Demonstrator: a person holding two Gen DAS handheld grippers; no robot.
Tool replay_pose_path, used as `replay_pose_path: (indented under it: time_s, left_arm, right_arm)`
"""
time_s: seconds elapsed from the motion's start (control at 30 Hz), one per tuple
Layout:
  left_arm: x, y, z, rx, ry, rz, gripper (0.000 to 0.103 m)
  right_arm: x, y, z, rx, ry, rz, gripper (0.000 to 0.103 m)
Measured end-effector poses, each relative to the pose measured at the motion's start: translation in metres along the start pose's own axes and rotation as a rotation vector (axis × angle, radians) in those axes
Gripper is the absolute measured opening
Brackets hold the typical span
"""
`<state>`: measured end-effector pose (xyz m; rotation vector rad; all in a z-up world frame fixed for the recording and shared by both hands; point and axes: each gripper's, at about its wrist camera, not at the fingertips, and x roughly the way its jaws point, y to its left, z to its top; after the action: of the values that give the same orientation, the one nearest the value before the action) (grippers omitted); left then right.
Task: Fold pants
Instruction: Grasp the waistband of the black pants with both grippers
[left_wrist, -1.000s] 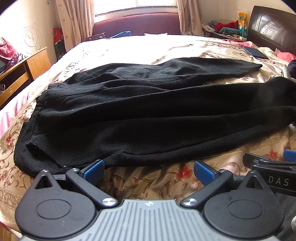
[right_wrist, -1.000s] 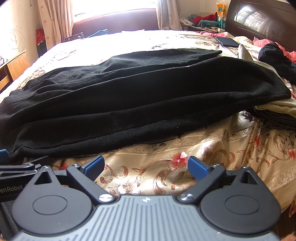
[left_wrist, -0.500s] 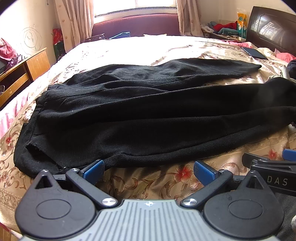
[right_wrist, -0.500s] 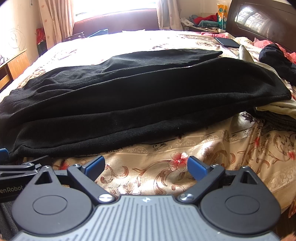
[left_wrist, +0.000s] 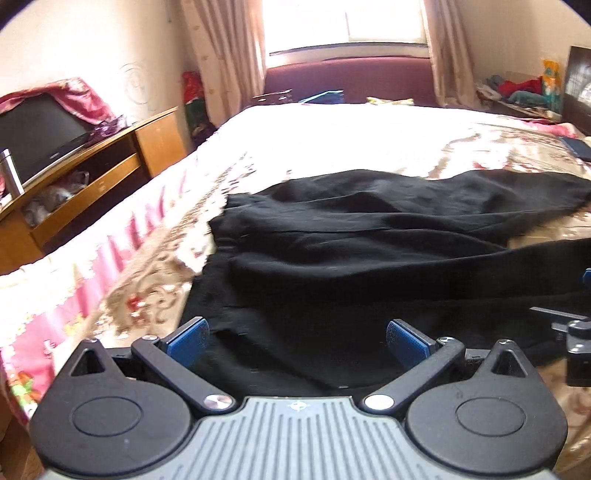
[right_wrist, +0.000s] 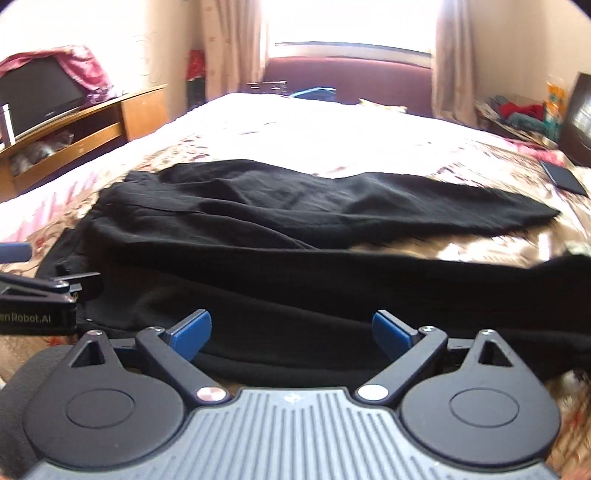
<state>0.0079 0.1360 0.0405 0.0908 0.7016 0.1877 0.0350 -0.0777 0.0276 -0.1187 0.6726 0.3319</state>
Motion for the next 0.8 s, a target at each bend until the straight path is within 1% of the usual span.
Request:
replay_pose_path:
  time_s: [0.07, 0.1, 0.13, 0.2, 0.27, 0.37, 0.4, 0.43, 0.47, 0.5, 0.53, 0.57, 0.6, 0.67, 0.7, 0.73, 0.77, 0.8]
  left_arm:
    - [0.017, 0.031, -0.005, -0.015, 0.044, 0.07, 0.103]
    - [0.025, 0.046, -0.009, -0.018, 0.073, 0.092, 0.103]
    - [0.03, 0.055, -0.012, -0.021, 0.085, 0.096, 0.103]
    - [0.039, 0.069, -0.016, -0.021, 0.102, 0.086, 0.103]
    - [0.047, 0.076, -0.017, -0.01, 0.107, 0.058, 0.103]
    - [0.061, 0.08, -0.014, 0.02, 0.112, 0.002, 0.103]
    - [0.067, 0.08, -0.013, 0.04, 0.119, -0.01, 0.102]
    - [0.073, 0.079, -0.013, 0.062, 0.131, -0.019, 0.095]
    - [0.08, 0.078, -0.014, 0.085, 0.147, -0.033, 0.091]
    - [0.089, 0.078, -0.015, 0.092, 0.169, -0.062, 0.081]
    - [0.094, 0.08, -0.016, 0.081, 0.189, -0.105, 0.073]
    - [0.097, 0.083, -0.017, 0.062, 0.198, -0.146, 0.068]
    - [0.098, 0.087, -0.018, 0.044, 0.197, -0.179, 0.065]
    - [0.099, 0.094, -0.019, 0.022, 0.192, -0.222, 0.061]
    - [0.099, 0.1, -0.019, 0.006, 0.19, -0.246, 0.059]
    - [0.097, 0.104, -0.019, -0.011, 0.19, -0.27, 0.057]
    - [0.097, 0.109, -0.019, -0.026, 0.189, -0.291, 0.056]
    - [0.095, 0.114, -0.018, -0.037, 0.187, -0.306, 0.054]
  right_arm:
    - [0.013, 0.025, 0.013, -0.067, 0.007, 0.085, 0.093]
    - [0.019, 0.037, 0.018, -0.098, 0.011, 0.124, 0.093]
    - [0.025, 0.05, 0.022, -0.128, 0.014, 0.16, 0.093]
    - [0.038, 0.074, 0.03, -0.193, 0.026, 0.234, 0.093]
    - [0.05, 0.099, 0.033, -0.258, 0.045, 0.295, 0.093]
    - [0.072, 0.131, 0.033, -0.357, 0.087, 0.336, 0.09]
    - [0.078, 0.138, 0.032, -0.392, 0.103, 0.344, 0.087]
    - [0.086, 0.146, 0.031, -0.421, 0.125, 0.337, 0.083]
    - [0.093, 0.153, 0.029, -0.438, 0.153, 0.328, 0.081]
    - [0.1, 0.157, 0.028, -0.442, 0.185, 0.327, 0.075]
    - [0.11, 0.16, 0.026, -0.433, 0.234, 0.34, 0.067]
    - [0.115, 0.161, 0.024, -0.421, 0.26, 0.353, 0.063]
    - [0.116, 0.16, 0.021, -0.414, 0.272, 0.355, 0.058]
    - [0.116, 0.168, 0.019, -0.447, 0.272, 0.334, 0.052]
    - [0.116, 0.171, 0.018, -0.459, 0.276, 0.334, 0.043]
    - [0.116, 0.174, 0.019, -0.456, 0.287, 0.342, 0.031]
    - [0.116, 0.178, 0.019, -0.456, 0.292, 0.339, 0.027]
    - [0.115, 0.181, 0.019, -0.46, 0.297, 0.345, 0.02]
